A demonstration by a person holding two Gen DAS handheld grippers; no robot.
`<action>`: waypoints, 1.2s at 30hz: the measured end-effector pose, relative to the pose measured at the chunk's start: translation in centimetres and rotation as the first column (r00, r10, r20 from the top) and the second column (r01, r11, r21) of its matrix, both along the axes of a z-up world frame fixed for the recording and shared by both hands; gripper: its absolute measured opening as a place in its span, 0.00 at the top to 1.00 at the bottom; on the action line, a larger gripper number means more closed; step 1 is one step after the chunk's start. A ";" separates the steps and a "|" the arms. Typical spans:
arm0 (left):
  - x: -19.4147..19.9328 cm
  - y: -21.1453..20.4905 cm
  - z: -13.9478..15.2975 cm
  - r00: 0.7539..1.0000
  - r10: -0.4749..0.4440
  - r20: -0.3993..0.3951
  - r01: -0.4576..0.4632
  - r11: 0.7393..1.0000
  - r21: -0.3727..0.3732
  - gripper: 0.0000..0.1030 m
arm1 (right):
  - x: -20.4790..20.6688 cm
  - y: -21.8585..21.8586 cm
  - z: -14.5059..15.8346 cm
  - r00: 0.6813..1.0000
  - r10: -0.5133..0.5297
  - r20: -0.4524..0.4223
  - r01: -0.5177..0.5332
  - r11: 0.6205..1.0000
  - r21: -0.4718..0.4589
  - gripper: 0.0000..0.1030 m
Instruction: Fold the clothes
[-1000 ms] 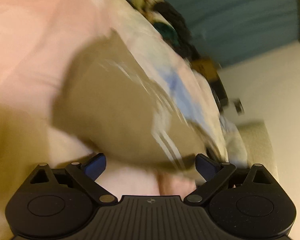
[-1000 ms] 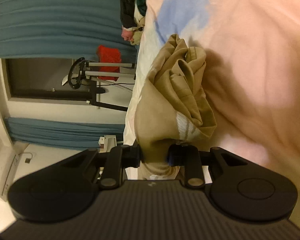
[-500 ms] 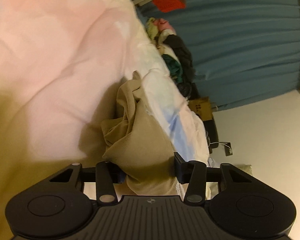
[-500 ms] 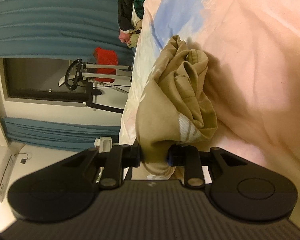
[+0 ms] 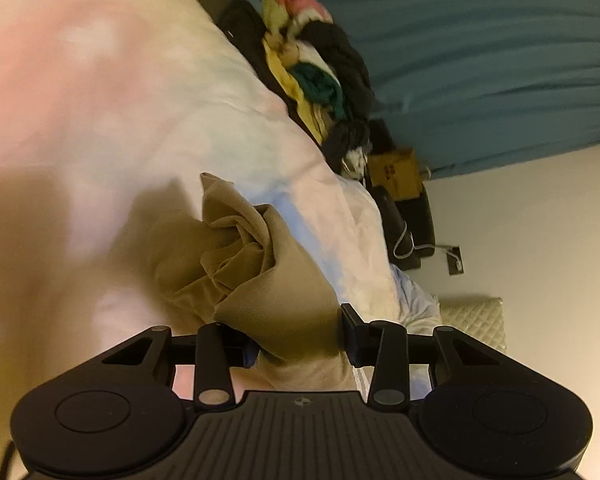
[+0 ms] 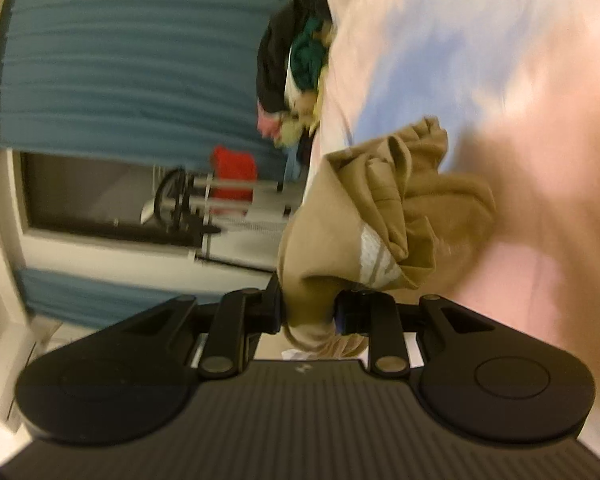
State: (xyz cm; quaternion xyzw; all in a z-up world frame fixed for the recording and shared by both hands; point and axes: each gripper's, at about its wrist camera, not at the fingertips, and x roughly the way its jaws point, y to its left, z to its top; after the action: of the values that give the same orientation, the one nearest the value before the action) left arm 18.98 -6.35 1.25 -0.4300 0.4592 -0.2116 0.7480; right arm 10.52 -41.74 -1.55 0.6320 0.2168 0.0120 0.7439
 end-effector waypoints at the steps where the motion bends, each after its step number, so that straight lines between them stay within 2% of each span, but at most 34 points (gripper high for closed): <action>1: 1.2 -1.7 0.8 1.000 -0.012 -0.007 0.012 1.000 0.007 0.60 | 0.9 -1.4 0.8 1.000 -0.011 0.001 0.011 1.000 -0.026 0.73; 4: 5.8 -7.0 2.8 0.999 -0.046 0.003 0.046 0.999 0.010 0.61 | 4.1 -5.7 3.7 0.999 -0.036 0.011 0.037 0.993 -0.111 0.73; 8: 12.0 -13.7 4.6 0.995 -0.090 0.046 0.094 0.992 -0.082 0.61 | 7.6 -11.0 8.0 0.994 -0.078 0.072 0.094 0.962 -0.255 0.73; 11: 14.4 -17.7 4.5 0.983 -0.112 0.143 0.127 0.987 -0.102 0.61 | 9.2 -14.1 9.6 0.984 -0.105 0.147 0.150 0.930 -0.337 0.73; 13: 15.8 -20.2 3.9 0.970 -0.124 0.208 0.147 0.984 -0.099 0.60 | 9.9 -15.5 8.8 0.978 -0.129 0.166 0.183 0.911 -0.370 0.73; 15: 15.9 -21.6 0.8 0.959 -0.148 0.244 0.166 0.984 -0.058 0.61 | 10.3 -16.0 5.6 0.980 -0.149 0.130 0.188 0.905 -0.381 0.73; 18: 15.0 -21.6 -6.2 0.969 -0.197 0.146 0.195 0.980 0.029 0.61 | 10.4 -16.0 -1.6 0.987 -0.162 0.011 0.155 0.917 -0.369 0.73; 20: 14.0 -21.4 -10.3 0.966 -0.248 0.066 0.239 0.962 0.129 0.62 | 9.9 -15.3 -6.0 0.984 -0.151 -0.095 0.112 0.935 -0.335 0.73; 22: 12.3 -20.9 -12.4 0.956 -0.284 0.066 0.266 0.942 0.203 0.60 | 8.7 -14.4 -10.1 0.975 -0.135 -0.177 0.081 0.956 -0.283 0.73; 23: 11.5 -20.5 -13.0 0.955 -0.287 0.077 0.266 0.941 0.210 0.59 | 8.0 -14.0 -11.7 0.973 -0.130 -0.190 0.078 0.962 -0.261 0.73; 26: 10.3 -20.7 -12.8 0.945 -0.307 0.110 0.271 0.928 0.256 0.53 | 6.7 -13.9 -13.3 0.977 -0.133 -0.167 0.094 0.970 -0.222 0.73; 28: 9.8 -20.7 -12.0 0.940 -0.319 0.122 0.271 0.914 0.302 0.44 | 6.5 -14.2 -13.3 0.973 -0.142 -0.184 0.107 0.976 -0.188 0.71; 29: 9.7 -21.0 -11.5 0.937 -0.327 0.122 0.274 0.905 0.325 0.42 | 6.2 -14.1 -13.0 0.969 -0.144 -0.199 0.109 0.978 -0.181 0.71; 31: 8.9 -21.3 -10.1 0.927 -0.352 0.130 0.286 0.887 0.363 0.29 | 5.7 -13.7 -11.9 0.961 -0.145 -0.236 0.102 0.978 -0.183 0.69; 33: 8.0 -21.4 -8.2 0.919 -0.368 0.143 0.283 0.866 0.411 0.21 | 4.7 -13.1 -10.4 0.957 -0.138 -0.255 0.086 0.975 -0.205 0.68; 36: 5.8 -20.0 -4.2 0.902 -0.388 0.191 0.271 0.851 0.449 0.16 | 3.1 -12.2 -7.4 0.962 -0.123 -0.243 0.054 0.961 -0.270 0.69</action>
State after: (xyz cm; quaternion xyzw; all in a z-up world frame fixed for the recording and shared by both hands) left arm 24.79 -26.37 -2.97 -0.1432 0.4527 -0.2935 0.8297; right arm 13.60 -53.89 -8.98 0.5339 0.2825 -0.1323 0.7859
